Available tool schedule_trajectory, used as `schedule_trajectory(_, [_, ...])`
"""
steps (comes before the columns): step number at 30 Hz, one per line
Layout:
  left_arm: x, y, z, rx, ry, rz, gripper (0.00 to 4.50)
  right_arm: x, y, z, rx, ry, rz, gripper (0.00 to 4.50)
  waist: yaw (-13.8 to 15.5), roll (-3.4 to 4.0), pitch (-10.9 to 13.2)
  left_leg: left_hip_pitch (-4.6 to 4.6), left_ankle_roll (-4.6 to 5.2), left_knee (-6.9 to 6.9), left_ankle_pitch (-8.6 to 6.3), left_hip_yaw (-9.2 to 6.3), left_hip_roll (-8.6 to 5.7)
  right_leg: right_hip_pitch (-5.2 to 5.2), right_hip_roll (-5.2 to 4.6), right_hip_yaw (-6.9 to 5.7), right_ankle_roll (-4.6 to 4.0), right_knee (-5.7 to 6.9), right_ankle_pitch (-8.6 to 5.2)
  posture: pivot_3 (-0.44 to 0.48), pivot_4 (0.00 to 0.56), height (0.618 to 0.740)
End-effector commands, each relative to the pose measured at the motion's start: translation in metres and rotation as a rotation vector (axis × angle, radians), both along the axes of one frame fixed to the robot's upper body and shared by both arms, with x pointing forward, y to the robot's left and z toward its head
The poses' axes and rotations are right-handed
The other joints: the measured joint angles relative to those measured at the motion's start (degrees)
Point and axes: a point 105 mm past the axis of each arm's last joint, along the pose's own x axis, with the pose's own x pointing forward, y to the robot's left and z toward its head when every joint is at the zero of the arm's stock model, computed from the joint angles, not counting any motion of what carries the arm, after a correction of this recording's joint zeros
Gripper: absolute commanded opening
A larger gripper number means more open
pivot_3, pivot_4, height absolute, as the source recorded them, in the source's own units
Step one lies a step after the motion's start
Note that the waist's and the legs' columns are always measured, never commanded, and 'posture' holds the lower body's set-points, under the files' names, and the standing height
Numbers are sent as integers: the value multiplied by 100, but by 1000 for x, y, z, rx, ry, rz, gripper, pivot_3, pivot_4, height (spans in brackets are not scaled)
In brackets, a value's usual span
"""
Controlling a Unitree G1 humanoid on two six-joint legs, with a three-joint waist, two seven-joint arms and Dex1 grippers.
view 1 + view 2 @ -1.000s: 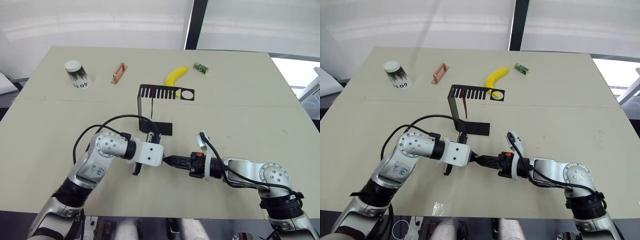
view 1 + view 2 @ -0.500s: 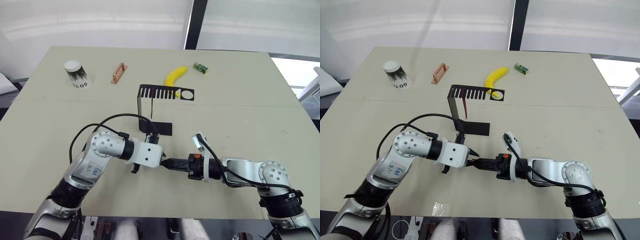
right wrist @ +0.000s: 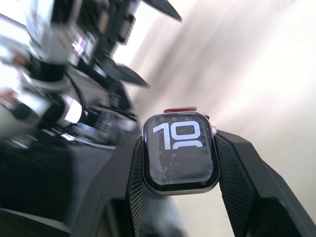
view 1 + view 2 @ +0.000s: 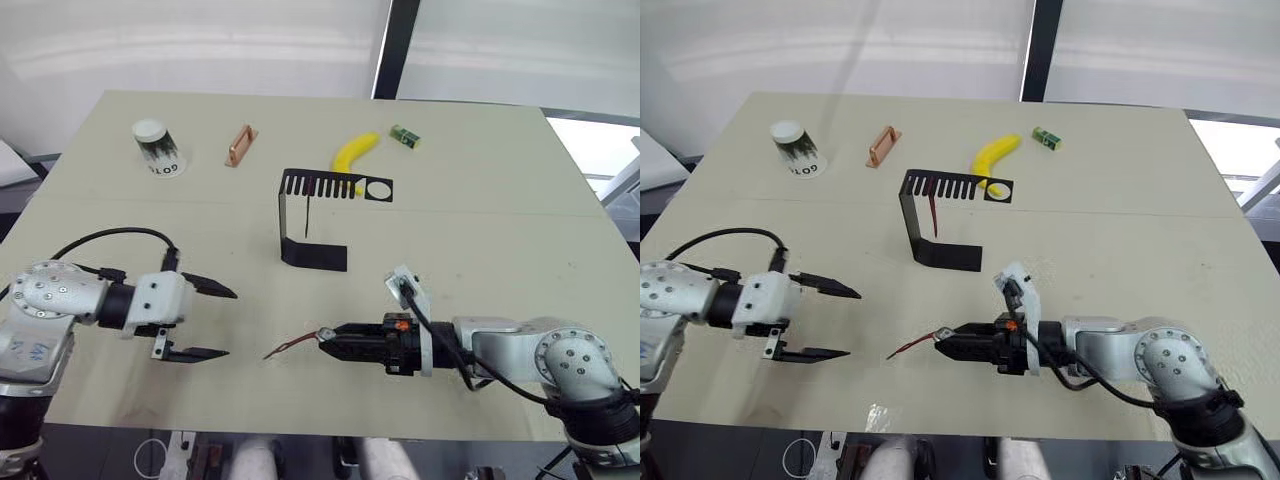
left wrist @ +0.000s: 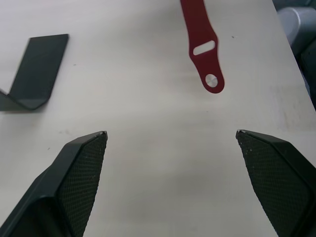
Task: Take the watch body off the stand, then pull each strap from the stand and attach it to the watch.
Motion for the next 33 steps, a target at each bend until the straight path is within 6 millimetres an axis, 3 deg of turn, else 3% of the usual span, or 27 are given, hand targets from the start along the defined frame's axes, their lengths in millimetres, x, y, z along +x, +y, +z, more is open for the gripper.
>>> schedule_trajectory(1, [-11, 1, 10, -151, 56, -15, 4500, -6, 2, -3, -135, -458, 149, 1607, -3, 0, 0, -5, 1, 1, -3, -1, 0, -1, -1, -5, 3, -7, 0, 0, 150, 729])
schedule_trajectory(6, [-21, 3, 3, -184, 109, -22, 4500, 7, -5, -19, -238, -969, 237, 1607, -23, -4, -2, -15, -7, 13, -16, 4, 1, -7, 5, -14, 10, -12, -4, 0, 150, 729])
schedule_trajectory(12, [-21, 1, 3, -202, 86, -24, 4500, 1, -4, -22, -226, -1218, 308, 1607, -20, -4, -2, -6, -15, 40, -17, 15, 5, -8, 5, -5, 2, 23, -7, 0, 150, 729])
schedule_trajectory(17, [-27, -4, -2, -195, 78, -53, 4500, -1, -6, -25, -230, -1217, 309, 1607, -43, -4, -2, 4, -18, 40, -19, 18, 8, -6, 6, 0, -5, 33, -11, 0, 150, 729])
schedule_trajectory(28, [-24, -13, 4, -223, -20, -40, 4500, 16, 1, -11, -185, -1264, 275, 1607, -24, -4, -2, 13, -18, 44, -19, 17, 9, -4, 7, 0, -15, 46, -17, 0, 150, 729])
schedule_trajectory(31, [-17, -22, 12, -264, -107, -23, 4500, 23, 7, 0, -68, -1109, 184, 1607, -26, -4, -2, 14, -18, 44, -18, 17, 10, -4, 8, 0, -15, 47, -17, 0, 150, 729])
schedule_trajectory(33, [-13, -25, 13, -277, -150, -9, 4500, 22, 9, -1, -3, -917, 156, 1607, -14, -6, -3, 15, -18, 47, -18, 16, 10, -3, 8, 3, -16, 56, -17, 0, 150, 729])
